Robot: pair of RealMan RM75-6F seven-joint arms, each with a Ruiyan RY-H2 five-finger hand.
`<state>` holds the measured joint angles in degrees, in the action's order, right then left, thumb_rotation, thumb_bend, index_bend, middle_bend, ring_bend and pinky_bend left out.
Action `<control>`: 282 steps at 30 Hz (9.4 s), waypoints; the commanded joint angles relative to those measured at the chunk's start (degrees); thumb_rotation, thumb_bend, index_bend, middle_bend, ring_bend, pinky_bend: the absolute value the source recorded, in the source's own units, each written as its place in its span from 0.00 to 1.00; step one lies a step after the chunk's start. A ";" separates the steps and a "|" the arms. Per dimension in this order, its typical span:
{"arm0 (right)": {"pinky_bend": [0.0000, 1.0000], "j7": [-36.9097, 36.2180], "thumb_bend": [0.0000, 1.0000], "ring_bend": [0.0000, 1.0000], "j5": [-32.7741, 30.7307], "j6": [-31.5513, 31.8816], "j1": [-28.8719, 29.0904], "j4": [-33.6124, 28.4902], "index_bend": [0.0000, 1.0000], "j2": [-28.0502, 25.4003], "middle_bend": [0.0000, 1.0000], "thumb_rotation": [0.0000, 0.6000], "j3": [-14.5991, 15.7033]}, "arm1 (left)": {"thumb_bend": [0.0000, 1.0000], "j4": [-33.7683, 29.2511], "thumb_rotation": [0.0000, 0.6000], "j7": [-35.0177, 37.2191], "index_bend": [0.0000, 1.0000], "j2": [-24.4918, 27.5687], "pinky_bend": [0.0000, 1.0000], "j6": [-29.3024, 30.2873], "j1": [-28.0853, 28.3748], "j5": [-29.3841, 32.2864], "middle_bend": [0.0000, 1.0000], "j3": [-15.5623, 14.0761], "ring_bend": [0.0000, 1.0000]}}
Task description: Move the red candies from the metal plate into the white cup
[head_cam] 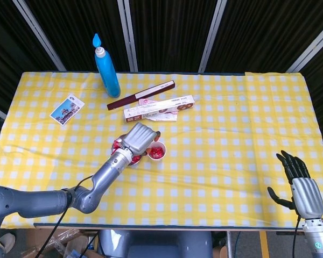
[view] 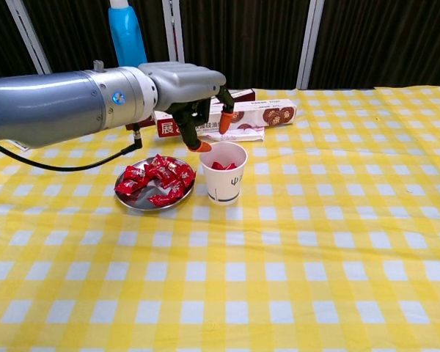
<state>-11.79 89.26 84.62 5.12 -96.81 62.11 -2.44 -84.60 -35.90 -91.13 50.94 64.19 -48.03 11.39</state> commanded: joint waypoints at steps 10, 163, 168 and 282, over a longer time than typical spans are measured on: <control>0.00 0.55 0.39 0.00 -0.02 -0.09 0.03 0.04 0.00 0.24 0.00 1.00 0.04 | 0.25 -2.36 1.00 4.56 0.44 6.20 1.00 -0.92 -5.51 -5.36 0.93 -6.09 0.97; 0.00 -0.68 0.39 0.00 -0.52 -0.32 0.13 -0.46 0.00 -0.27 0.00 1.00 -0.21 | 0.51 14.38 1.00 -5.43 0.63 -6.63 1.00 -4.71 -2.22 11.53 0.94 -5.96 0.97; 0.00 -0.63 0.39 0.00 -0.48 -0.30 0.14 -0.51 0.00 -0.30 0.00 1.00 -0.24 | 0.51 9.44 1.00 -3.42 0.63 -3.38 1.00 -2.02 -2.78 8.88 0.94 -4.05 0.97; 0.00 -0.61 0.39 0.00 -0.33 -0.32 0.07 -0.59 0.00 -0.17 0.00 1.00 -0.12 | 0.46 4.15 1.00 -1.13 0.57 -1.16 1.00 -0.60 -5.21 2.87 0.94 -6.01 0.97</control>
<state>-12.40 88.93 84.29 5.20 -97.40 61.94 -2.55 -79.02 -37.52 -93.59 49.48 59.20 -44.48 4.65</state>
